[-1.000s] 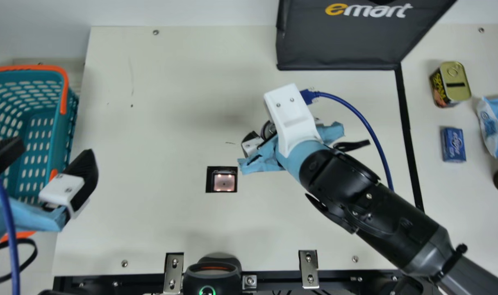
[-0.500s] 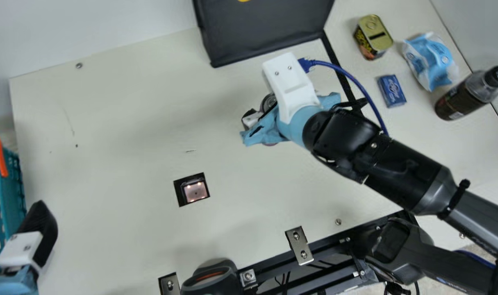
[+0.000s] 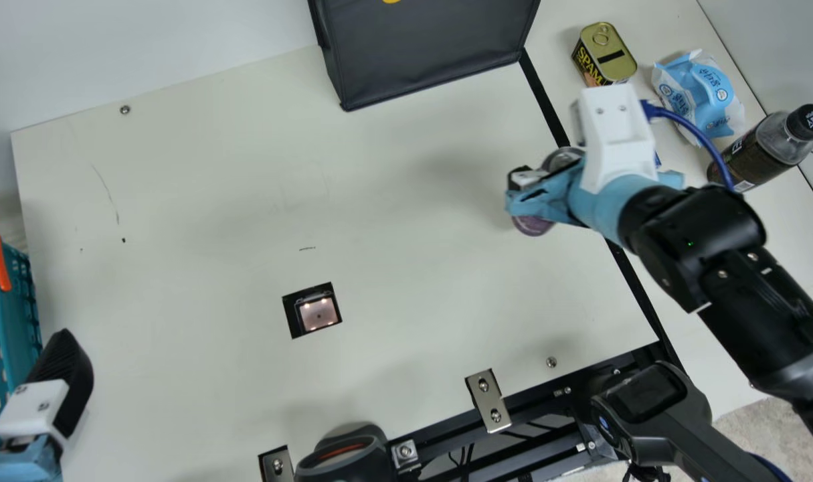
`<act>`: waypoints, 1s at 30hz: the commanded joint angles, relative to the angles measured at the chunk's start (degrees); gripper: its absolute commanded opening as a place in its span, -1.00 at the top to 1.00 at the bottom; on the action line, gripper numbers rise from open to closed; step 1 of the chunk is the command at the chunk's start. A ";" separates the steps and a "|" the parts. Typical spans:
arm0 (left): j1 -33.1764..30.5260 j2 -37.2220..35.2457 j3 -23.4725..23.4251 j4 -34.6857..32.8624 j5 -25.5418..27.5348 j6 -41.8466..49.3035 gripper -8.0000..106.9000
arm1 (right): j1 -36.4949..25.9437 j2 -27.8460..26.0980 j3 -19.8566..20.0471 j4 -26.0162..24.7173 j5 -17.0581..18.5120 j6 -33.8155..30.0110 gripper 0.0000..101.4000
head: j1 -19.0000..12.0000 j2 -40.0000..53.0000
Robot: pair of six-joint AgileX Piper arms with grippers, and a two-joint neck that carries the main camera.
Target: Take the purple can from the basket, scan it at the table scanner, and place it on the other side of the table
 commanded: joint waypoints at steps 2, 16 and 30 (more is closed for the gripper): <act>0.00 0.00 0.00 0.00 0.00 0.00 -0.71 | -9.02 -2.17 0.93 2.48 0.12 -4.95 1.00 | -1.57 -0.13; 0.00 0.00 0.00 0.00 0.00 0.00 -0.71 | -32.46 -5.76 4.45 13.82 -0.98 -25.35 1.00 | -1.57 -0.13; 0.00 0.00 0.00 0.00 0.00 0.00 -0.71 | -51.00 1.53 5.51 25.78 -8.42 -48.73 1.00 | -1.57 -0.13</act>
